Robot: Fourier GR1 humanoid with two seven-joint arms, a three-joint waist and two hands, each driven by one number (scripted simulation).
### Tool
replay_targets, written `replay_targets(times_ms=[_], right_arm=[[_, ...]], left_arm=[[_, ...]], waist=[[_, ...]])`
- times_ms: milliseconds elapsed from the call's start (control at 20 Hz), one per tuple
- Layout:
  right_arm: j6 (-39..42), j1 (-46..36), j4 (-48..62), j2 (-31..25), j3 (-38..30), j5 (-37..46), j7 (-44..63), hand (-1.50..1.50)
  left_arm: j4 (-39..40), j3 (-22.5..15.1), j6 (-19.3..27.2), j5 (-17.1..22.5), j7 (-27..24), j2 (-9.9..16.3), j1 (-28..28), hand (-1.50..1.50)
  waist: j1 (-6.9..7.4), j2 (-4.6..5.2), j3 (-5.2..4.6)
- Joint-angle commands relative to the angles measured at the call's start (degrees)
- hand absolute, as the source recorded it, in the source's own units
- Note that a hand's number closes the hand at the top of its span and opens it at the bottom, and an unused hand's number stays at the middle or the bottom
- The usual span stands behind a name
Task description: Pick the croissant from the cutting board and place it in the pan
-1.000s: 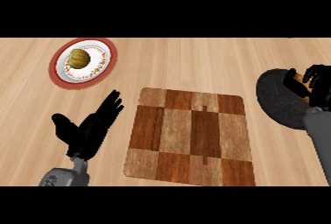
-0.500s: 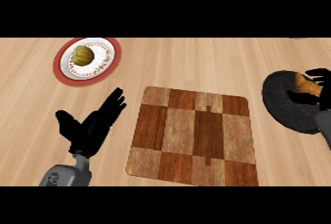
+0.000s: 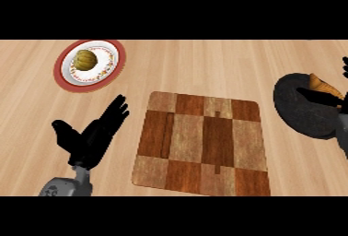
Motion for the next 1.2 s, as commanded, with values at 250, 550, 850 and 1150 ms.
replay_targets(times_ms=[250,550,850,1150], right_arm=[[21.6,3.5,6.0,-6.4,-7.9,-9.7,-7.3,-1.5],[35.2,10.3,7.4,-10.6,-7.3,-9.9,-15.1,-1.5],[44.3,15.4,8.5,-13.5,-7.7,-11.6,-19.1,-1.5],[49.5,16.9,8.7,-17.5,-6.7,-11.4,-20.9,-1.5]], left_arm=[[-0.3,0.8,0.5,-0.9,0.9,0.4,-0.3,0.0],[1.1,2.4,-0.2,-0.3,0.1,0.4,-1.0,0.0],[-2.4,0.2,1.1,-2.3,2.2,-0.8,1.6,0.0],[1.5,3.7,-1.0,-0.7,1.5,0.0,-1.4,0.0]], waist=[[-0.82,-0.3,-0.13],[-1.34,-0.44,-0.15],[-1.52,-0.76,-0.2],[-1.68,-0.71,-0.19]])
